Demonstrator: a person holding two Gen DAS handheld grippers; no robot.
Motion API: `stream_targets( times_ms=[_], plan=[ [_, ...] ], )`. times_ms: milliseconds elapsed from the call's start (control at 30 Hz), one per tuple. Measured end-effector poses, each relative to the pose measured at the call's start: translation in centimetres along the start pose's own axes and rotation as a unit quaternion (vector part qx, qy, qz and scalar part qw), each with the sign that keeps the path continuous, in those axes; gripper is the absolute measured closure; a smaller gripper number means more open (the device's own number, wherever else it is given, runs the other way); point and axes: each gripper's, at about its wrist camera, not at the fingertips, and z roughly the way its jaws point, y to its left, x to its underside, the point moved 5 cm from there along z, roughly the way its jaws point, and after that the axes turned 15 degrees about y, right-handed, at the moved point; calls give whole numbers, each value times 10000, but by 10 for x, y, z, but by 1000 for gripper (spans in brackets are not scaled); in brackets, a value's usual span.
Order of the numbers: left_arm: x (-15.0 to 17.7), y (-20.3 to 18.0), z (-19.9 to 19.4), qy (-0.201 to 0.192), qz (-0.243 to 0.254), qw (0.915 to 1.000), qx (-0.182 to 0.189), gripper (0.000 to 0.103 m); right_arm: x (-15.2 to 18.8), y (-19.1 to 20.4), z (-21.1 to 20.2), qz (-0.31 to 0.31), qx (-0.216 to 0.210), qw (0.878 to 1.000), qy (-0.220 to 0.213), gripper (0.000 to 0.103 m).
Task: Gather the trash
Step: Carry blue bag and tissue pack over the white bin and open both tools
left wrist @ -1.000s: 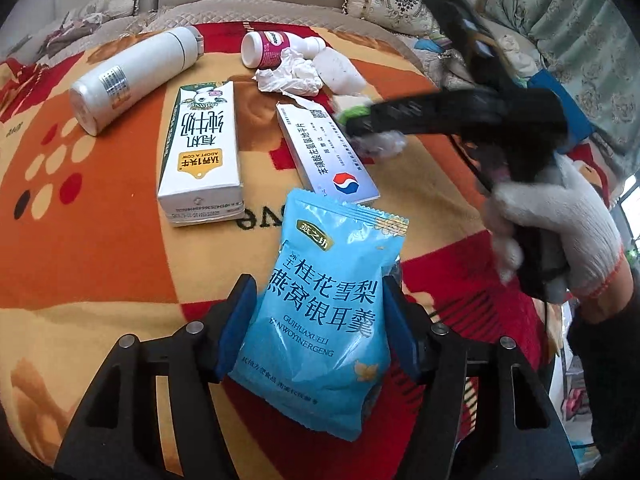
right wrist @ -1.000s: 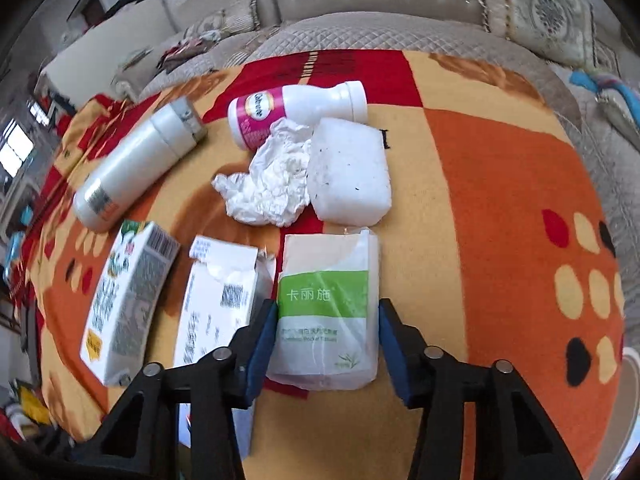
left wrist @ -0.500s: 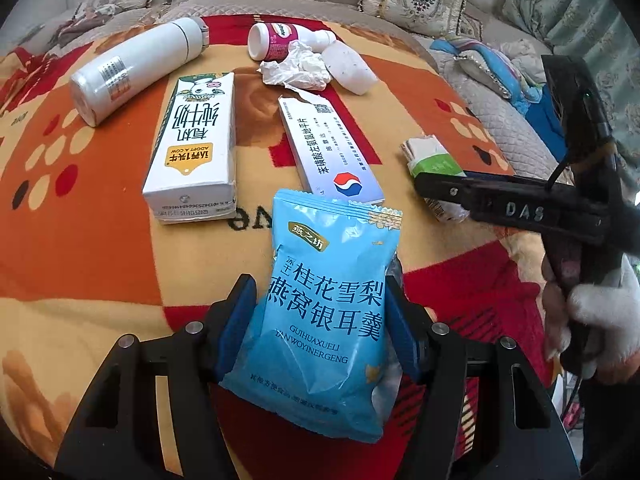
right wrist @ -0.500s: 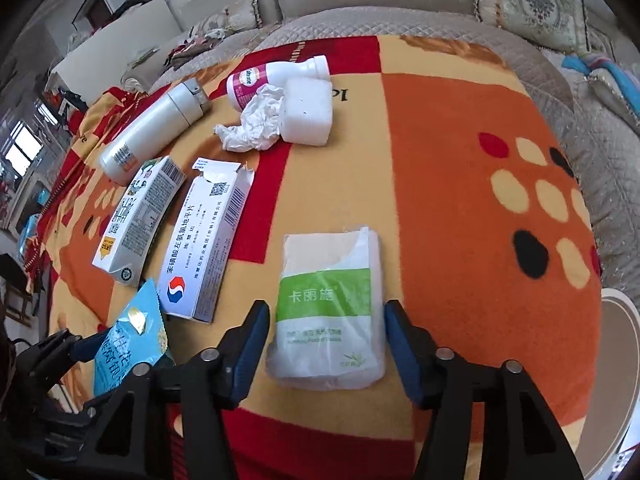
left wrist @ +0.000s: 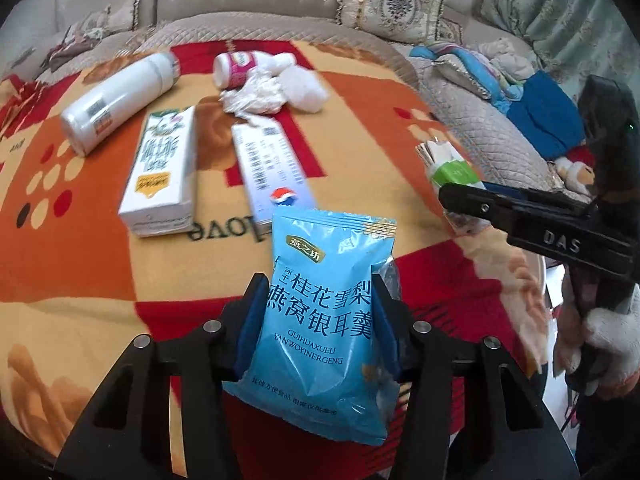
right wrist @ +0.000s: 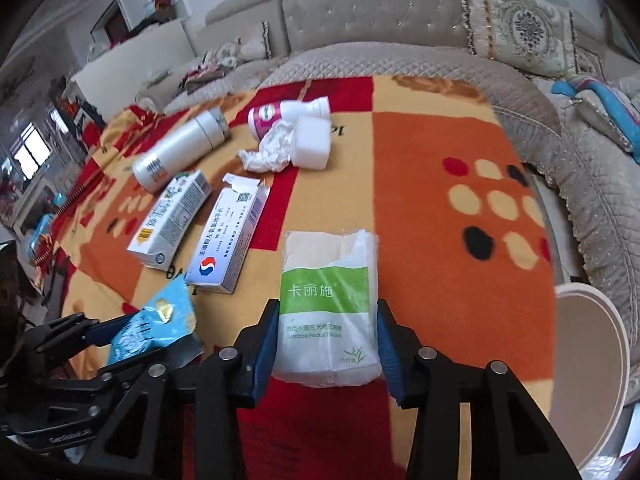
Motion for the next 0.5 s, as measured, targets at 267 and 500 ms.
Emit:
stream_targets(
  times_ms=[267, 500],
  plan=[
    [-7, -43, -3, -96, 276, 9995, 89, 56, 27, -26, -36, 211, 80, 9993, -298, 59],
    [-17, -83, -2, -147, 584, 9981, 129, 56, 47, -63, -51, 582, 138, 9975, -376, 59]
  ],
)
